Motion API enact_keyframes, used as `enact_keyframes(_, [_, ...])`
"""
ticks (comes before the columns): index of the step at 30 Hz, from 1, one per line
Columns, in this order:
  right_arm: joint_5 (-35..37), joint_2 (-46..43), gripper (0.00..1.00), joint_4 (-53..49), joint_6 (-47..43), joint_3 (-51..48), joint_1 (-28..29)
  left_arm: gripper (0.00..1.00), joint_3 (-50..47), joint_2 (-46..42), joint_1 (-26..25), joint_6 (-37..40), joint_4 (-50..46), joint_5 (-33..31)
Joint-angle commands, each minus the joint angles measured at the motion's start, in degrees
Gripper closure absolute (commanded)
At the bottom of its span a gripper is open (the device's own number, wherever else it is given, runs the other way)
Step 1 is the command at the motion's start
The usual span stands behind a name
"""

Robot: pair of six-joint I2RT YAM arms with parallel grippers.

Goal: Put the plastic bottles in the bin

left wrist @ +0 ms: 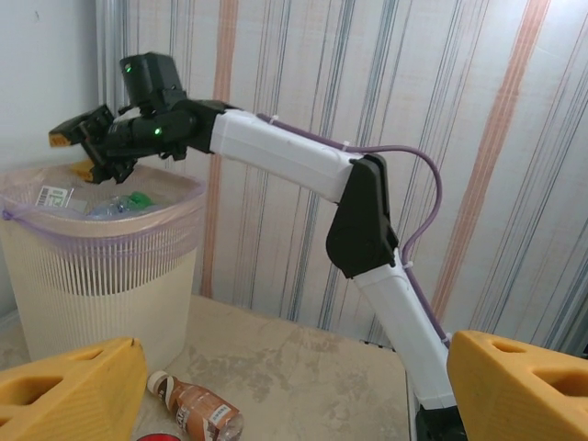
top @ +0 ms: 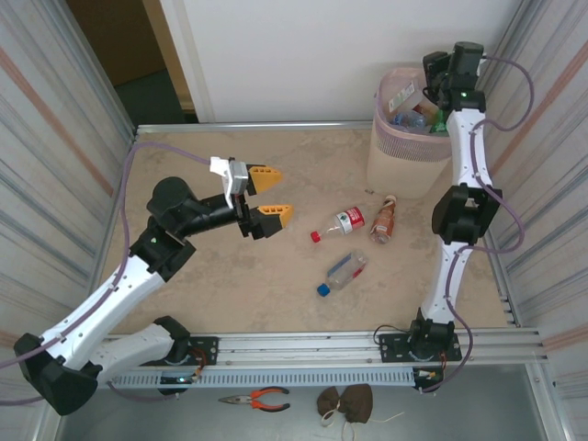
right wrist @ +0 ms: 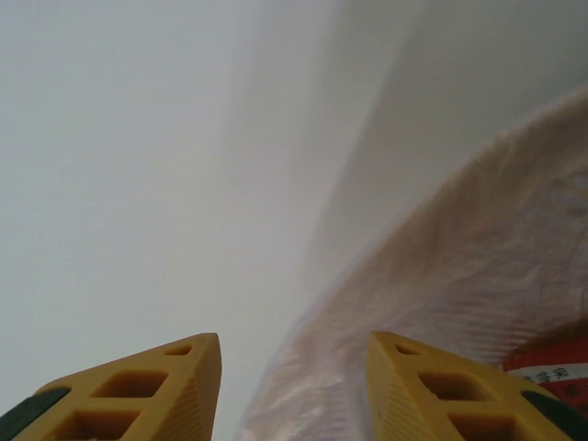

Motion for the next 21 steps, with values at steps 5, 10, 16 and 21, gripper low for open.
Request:
enact_keyframes(5, [-9.8, 5.7, 0.62, -0.4, -3.1, 0.5, 1.9, 0.15, 0.3, 0.5, 0.5, -1.3, 2.2, -0.6])
enact_keyframes(10, [-6.9, 1.0, 0.62, 1.5, -4.9, -3.4, 1.2, 0.15, 0.3, 0.2, 0.5, -1.4, 1.6, -0.4])
enact_keyframes(16, [-3.7, -4.7, 0.6, -1.2, -10.5, -2.6, 0.3, 0.16, 0.3, 0.0, 0.5, -1.7, 1.2, -0.5])
enact_keyframes(21, [-1.6, -9.0, 0.58, -4.2, -15.1, -3.1, 0.3, 0.16, 0.5, 0.0, 0.6, -2.1, 0.1, -0.7])
